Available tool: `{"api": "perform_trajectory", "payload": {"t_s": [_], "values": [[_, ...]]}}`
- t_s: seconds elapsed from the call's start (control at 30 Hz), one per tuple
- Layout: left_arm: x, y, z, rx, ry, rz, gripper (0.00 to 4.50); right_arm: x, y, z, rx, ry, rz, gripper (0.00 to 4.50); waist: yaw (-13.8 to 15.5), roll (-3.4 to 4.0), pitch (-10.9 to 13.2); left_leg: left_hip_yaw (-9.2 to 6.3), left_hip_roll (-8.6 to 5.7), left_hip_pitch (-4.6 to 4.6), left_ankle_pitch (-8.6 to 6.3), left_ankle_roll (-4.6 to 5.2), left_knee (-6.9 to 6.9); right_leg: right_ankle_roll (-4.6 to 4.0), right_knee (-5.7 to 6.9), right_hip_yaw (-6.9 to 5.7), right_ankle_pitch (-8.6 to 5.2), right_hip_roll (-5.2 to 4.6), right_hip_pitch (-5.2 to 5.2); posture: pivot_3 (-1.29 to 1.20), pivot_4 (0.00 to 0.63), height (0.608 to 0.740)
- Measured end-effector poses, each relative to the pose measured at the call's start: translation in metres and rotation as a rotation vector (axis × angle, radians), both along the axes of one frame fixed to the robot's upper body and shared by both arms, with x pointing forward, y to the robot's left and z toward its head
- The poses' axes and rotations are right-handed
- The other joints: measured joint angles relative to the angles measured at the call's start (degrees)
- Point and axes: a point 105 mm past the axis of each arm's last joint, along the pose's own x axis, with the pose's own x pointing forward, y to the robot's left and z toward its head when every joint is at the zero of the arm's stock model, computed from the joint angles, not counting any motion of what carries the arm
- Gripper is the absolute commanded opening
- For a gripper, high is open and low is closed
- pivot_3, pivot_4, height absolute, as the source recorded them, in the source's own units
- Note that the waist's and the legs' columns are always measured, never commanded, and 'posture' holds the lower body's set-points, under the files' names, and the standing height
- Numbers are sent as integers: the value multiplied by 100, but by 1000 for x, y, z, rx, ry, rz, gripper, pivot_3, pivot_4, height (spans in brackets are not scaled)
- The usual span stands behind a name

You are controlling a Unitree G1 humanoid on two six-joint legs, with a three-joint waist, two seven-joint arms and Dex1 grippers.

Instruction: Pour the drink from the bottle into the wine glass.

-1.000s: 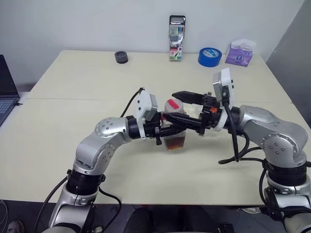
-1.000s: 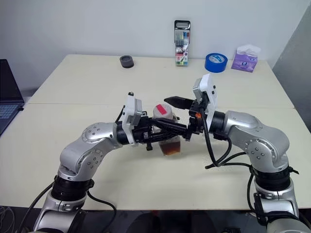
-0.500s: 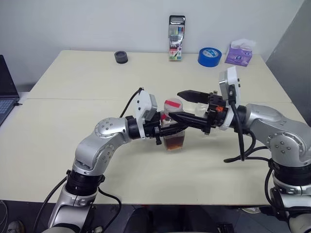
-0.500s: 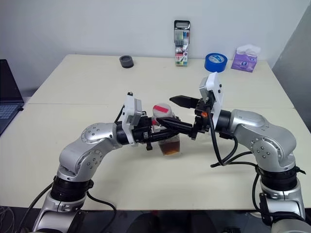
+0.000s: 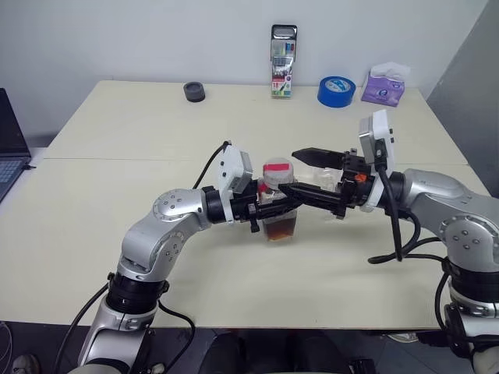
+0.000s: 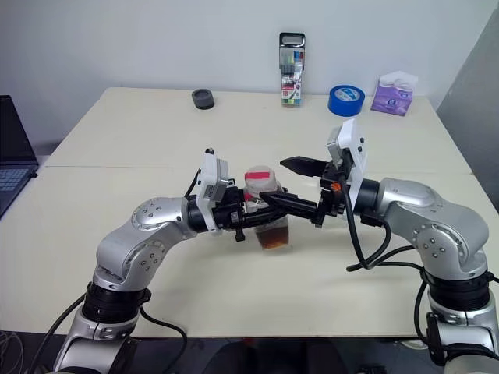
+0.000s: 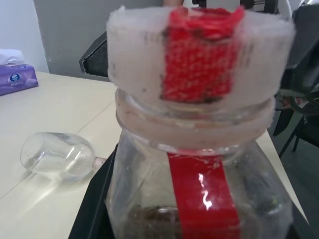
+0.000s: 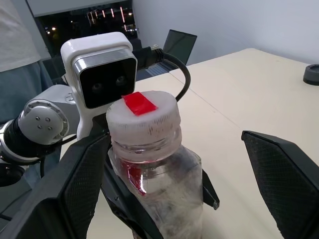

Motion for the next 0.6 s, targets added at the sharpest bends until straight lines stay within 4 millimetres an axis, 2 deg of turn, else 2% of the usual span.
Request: {"api": "perform_trajectory", "payload": {"t_s": [0.13, 0.33, 0.6], "values": [[0, 0, 0, 0, 0, -5, 1804, -3, 1, 1, 8, 18, 20, 4486, -3, 0, 0, 0, 0, 0, 0, 0, 0, 0, 0, 0, 0, 0, 0, 0, 150, 740], [-1, 0, 0, 0, 0, -9, 1804, -7, 13, 8, 57, 18, 62, 4486, -3, 0, 0, 0, 0, 0, 0, 0, 0, 0, 0, 0, 0, 0, 0, 0, 150, 740], [-1, 0, 0, 0, 0, -9, 1804, -9, 25, 7, 83, 34, 88, 4486, -4, 0, 0, 0, 0, 0, 0, 0, 0, 0, 0, 0, 0, 0, 0, 0, 150, 740]]}}
